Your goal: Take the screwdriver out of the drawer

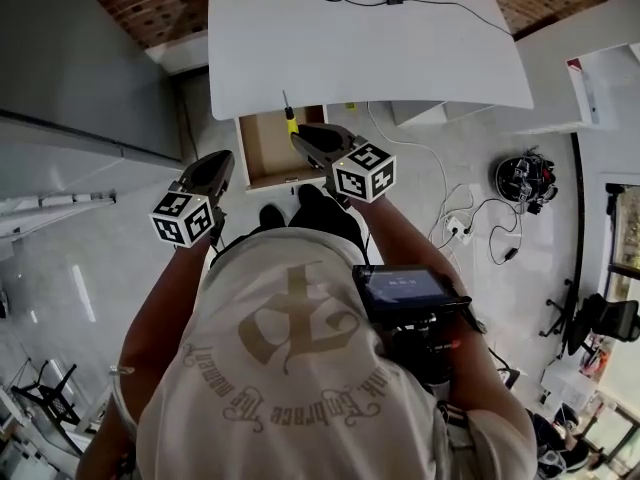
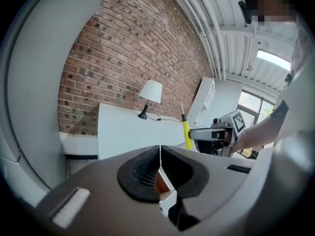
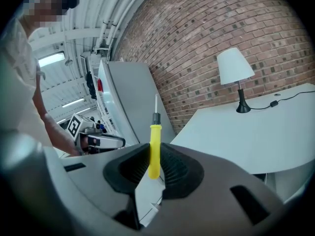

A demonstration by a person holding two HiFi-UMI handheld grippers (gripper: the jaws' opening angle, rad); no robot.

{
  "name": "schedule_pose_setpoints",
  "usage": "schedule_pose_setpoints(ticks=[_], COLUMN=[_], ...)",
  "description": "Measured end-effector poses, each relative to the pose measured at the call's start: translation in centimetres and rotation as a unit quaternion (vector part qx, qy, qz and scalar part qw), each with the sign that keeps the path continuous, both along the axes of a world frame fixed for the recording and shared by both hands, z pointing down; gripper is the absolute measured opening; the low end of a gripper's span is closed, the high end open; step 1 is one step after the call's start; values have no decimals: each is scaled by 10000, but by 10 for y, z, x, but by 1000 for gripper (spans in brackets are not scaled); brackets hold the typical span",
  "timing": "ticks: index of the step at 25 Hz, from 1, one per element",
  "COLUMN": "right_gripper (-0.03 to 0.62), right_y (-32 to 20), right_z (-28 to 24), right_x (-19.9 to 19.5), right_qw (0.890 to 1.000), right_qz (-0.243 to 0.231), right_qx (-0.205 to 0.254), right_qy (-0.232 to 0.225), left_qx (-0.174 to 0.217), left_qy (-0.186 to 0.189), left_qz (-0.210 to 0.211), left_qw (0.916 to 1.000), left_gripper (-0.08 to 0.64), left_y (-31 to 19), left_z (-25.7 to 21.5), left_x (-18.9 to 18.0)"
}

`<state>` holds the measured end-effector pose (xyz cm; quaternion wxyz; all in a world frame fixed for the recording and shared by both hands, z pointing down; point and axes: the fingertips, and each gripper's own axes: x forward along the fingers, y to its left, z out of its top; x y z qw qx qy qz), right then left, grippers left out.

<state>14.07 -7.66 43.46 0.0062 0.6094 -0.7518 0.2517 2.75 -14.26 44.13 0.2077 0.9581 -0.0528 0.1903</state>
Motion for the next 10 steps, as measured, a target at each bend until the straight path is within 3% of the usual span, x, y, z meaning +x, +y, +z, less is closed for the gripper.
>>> schedule_pose_setpoints(ticks=[10], right_gripper=[54], right_y=[-2], right_z=[6], right_x=[-20], right_qw=[9999], right_qz=[43], right_qx=[-51], right_qy=[-105], left_qx=[-87], left_qy=[-39], left_qz=[69], left_qw=[9999], left_gripper=[12], left_y=[-1], left_z=[10], left_x=[-7])
